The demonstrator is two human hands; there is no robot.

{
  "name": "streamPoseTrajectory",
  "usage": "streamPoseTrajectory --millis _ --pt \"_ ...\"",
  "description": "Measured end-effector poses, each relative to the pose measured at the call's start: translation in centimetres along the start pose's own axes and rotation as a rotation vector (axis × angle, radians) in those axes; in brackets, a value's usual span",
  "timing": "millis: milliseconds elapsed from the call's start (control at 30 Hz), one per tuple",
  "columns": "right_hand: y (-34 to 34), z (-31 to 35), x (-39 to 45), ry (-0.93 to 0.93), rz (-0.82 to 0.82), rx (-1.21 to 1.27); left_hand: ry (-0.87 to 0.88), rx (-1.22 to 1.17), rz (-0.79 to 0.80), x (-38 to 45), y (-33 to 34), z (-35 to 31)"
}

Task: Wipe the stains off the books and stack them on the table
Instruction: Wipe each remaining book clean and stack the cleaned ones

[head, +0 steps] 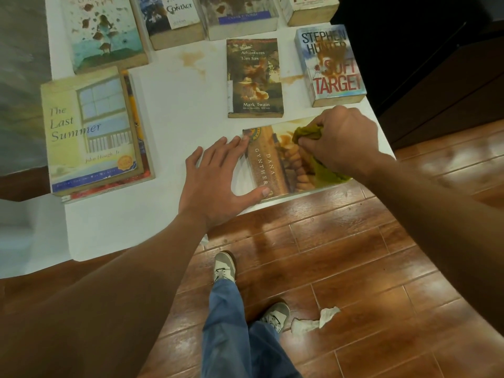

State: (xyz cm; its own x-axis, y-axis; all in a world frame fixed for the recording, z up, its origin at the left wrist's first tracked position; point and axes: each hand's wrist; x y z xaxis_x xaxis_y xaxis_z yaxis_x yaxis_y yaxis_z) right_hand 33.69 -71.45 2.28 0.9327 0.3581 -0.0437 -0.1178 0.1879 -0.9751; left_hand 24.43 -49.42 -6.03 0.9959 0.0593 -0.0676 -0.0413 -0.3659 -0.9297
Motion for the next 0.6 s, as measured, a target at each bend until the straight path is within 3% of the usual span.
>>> streamPoseTrajectory --millis 133,267,367,467,600 --pt "-0.3 0.4 0.3 -0.052 0.091 -0.01 0.004 0.002 -0.01 0.4 -0.1 0.0" --pt "-0.2 0.3 1.1 0.01 0.039 -0.055 -0.002 -0.002 0.003 0.0 0.1 0.1" --pt "-0.2 0.3 1.1 -0.048 0.131 -0.037 0.003 -0.007 -0.002 0.2 0.0 -0.1" --pt "0.0 0.4 1.3 0.027 0.037 -0.051 0.001 -0.005 -0.001 0.2 0.0 0.0" --pt "0.3 1.2 1.1 -0.093 0.105 -0.003 0.01 -0.002 -0.008 0.2 0.0 -0.1"
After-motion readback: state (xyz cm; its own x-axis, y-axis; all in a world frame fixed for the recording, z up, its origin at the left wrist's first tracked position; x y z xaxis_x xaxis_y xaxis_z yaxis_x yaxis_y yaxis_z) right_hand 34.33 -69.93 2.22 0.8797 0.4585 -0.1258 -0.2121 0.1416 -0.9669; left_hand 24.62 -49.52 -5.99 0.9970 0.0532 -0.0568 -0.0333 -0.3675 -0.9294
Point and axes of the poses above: each hand's wrist, its own x-axis towards the middle knuckle, its own y-axis out of the palm, z = x × y, and after that the axes turned 10 degrees about -y, right-handed
